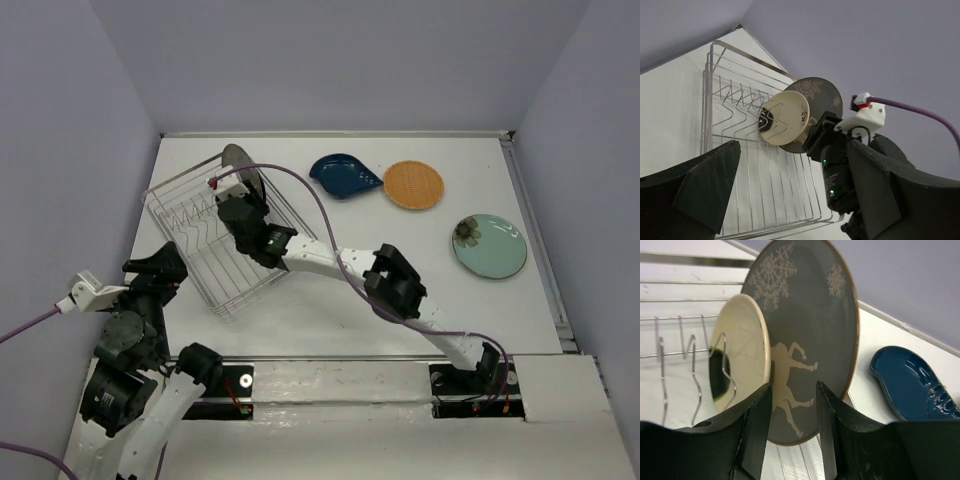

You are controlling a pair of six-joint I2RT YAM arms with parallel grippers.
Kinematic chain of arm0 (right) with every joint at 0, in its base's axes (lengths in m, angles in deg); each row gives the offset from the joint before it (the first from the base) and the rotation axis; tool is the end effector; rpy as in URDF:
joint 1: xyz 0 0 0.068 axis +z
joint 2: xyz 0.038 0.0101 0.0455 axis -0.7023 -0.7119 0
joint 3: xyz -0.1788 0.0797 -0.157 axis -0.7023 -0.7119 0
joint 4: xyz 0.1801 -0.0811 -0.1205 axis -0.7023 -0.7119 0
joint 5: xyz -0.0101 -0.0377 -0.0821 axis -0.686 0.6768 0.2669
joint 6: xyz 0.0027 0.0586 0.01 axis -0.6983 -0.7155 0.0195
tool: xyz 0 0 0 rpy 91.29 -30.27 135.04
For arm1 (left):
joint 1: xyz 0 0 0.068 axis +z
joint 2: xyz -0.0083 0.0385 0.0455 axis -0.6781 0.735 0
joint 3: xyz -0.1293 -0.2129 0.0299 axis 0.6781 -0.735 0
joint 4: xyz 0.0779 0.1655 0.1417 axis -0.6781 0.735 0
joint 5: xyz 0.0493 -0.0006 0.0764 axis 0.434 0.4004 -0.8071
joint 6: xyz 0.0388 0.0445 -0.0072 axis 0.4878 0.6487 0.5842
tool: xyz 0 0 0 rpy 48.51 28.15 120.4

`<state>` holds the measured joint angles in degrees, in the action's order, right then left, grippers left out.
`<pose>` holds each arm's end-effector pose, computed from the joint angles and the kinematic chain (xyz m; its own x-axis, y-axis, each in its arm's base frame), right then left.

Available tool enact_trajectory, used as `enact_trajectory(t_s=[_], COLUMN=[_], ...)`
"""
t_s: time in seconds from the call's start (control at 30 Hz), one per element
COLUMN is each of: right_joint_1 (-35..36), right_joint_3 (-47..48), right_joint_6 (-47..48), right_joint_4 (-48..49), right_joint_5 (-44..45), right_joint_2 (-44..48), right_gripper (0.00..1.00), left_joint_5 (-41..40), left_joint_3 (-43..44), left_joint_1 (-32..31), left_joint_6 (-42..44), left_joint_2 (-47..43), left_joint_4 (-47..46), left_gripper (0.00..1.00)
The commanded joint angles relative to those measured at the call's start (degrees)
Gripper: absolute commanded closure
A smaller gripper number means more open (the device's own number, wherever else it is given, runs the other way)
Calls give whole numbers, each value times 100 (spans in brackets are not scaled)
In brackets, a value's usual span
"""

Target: Load the plates into the dish rack

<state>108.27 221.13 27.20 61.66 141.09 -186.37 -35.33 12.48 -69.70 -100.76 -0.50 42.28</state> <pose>0.2705 0.4684 0.2399 -0.0248 -0.3465 -0.9377 -0.2126 0.9184 -0.3338 0.0301 0.0186 0.3302 0.2646 -0.6584 -0.7047 -0.1472 0.6946 -0.7042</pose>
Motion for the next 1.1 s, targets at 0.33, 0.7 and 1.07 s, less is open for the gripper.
enact_trajectory(t_s=[0.33, 0.7, 1.07], right_joint_1=[-1942, -4509, -6304], right_joint_3=[-5237, -8169, -9517], right_joint_6=[-4793, -5686, -5996], right_joint_4=[-148, -350, 1073], right_joint_5=[-2382, -3607, -5240], right_joint_2=[4741, 6508, 6915], right_gripper=[48, 48, 36], left_joint_5=[399, 690, 804], left_joint_3=[-103, -191, -217], left_joint_1=[-15, -33, -138], left_joint_6=[373, 531, 602], left_joint_2=[42, 33, 7], left_joint_4=[-580, -747, -809], left_gripper=[1, 1, 1])
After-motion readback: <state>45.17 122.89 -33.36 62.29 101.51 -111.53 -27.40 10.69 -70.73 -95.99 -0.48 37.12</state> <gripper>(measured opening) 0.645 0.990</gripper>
